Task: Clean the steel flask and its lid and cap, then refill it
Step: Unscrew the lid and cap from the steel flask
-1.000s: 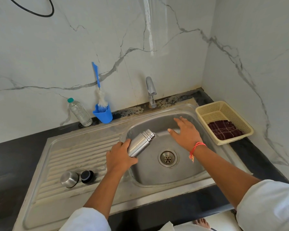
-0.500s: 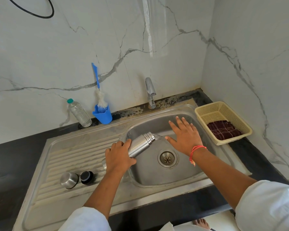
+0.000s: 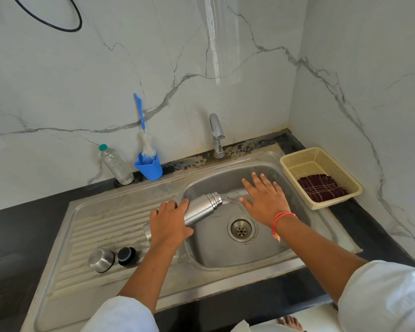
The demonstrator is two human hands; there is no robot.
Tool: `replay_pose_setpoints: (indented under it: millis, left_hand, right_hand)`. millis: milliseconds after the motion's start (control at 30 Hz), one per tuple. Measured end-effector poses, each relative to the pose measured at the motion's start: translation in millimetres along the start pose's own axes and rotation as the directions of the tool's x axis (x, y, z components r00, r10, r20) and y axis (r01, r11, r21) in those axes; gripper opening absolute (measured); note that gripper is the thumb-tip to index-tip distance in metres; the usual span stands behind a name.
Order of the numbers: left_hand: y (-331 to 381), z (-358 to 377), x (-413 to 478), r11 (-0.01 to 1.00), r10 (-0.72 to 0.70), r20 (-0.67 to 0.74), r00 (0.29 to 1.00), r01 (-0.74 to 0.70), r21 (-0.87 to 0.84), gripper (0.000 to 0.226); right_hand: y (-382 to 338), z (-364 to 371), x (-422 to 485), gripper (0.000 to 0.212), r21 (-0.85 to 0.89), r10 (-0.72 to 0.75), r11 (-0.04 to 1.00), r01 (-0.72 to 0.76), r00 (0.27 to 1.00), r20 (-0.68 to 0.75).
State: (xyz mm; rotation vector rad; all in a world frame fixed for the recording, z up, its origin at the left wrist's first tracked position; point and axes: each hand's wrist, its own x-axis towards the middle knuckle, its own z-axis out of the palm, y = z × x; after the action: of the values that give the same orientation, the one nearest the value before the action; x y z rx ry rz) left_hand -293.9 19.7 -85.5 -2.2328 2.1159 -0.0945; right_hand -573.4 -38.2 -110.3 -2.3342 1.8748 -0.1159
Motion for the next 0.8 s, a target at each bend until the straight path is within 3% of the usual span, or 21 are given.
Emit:
replay_pose_setpoints:
  millis: [800]
  left_hand:
    - [-19,-27,-2,0.978,0.101,-0.048,0.994,-0.090,0.189,0.083]
  right_hand:
    - [-12,2,2,0.062,0.007,-0.058,0.998,0.057,0.996,0.062]
